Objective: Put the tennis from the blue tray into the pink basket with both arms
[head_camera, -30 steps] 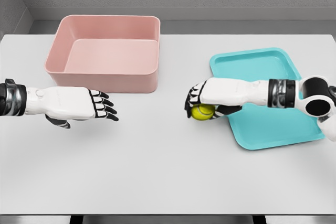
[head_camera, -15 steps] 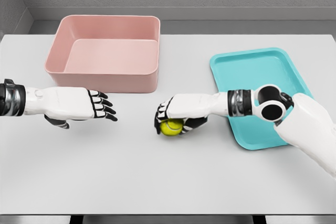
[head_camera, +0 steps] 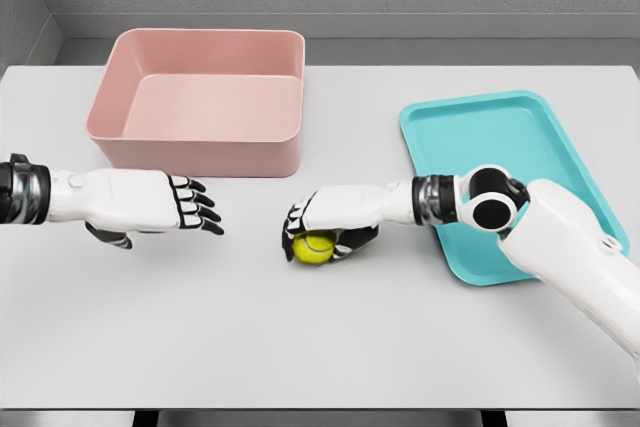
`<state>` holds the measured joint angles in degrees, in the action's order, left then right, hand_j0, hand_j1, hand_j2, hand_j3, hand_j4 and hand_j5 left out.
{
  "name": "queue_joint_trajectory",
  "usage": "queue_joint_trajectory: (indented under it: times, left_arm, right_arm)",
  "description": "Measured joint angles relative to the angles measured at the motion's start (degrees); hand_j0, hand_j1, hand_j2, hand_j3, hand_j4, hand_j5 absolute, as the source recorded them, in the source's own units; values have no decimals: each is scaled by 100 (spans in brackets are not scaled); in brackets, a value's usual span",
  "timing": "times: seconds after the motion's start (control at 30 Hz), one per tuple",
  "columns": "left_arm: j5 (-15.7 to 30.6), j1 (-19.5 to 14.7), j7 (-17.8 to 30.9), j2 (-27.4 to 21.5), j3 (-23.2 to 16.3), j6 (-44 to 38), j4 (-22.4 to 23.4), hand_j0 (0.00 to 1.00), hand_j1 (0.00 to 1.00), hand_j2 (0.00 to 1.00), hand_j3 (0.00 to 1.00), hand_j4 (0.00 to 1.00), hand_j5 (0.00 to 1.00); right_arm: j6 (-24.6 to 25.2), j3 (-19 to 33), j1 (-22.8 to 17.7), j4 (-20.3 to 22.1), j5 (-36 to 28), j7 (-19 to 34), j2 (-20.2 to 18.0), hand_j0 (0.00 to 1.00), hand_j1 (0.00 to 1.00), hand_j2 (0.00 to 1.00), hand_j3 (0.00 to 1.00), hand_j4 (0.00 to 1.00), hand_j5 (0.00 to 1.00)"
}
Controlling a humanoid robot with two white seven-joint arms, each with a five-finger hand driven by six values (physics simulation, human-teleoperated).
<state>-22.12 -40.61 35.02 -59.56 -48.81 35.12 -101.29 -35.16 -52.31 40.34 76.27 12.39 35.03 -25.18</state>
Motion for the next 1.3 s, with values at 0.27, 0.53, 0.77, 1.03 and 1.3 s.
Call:
queue_joint_trajectory:
  times: [0.27, 0.53, 0.77, 1.03, 1.3]
  left_arm:
    - [78, -9, -22, 10, -19, 1, -3, 100, 100, 100, 100, 100, 100]
    - [207, -18, -110, -31, -237, 0, 2, 100, 100, 100, 100, 100, 100]
    - [118, -272, -11, 68, -285, 0, 4, 100, 100, 100, 100, 100, 100]
    - [82, -677, -1, 727, -428, -3, 3, 100, 100, 100, 100, 100, 100]
    - [83, -923, 0, 1434, -641, 0, 3, 100, 100, 100, 100, 100, 100]
  right_arm:
    - [1, 11, -9, 4, -6, -29, -7, 97, 97, 97, 97, 97, 97]
    - [1, 103, 53, 239, -35, -75, -160, 100, 100, 100, 100, 100, 100]
    - [3, 425, 308, 384, -66, -190, -988, 100, 100, 100, 100, 100, 100]
    - [1, 932, 246, 193, -64, -542, -1999, 100, 100, 100, 100, 100, 100]
    - [3, 1057, 290, -118, -66, -933, -2142, 100, 100, 100, 100, 100, 100]
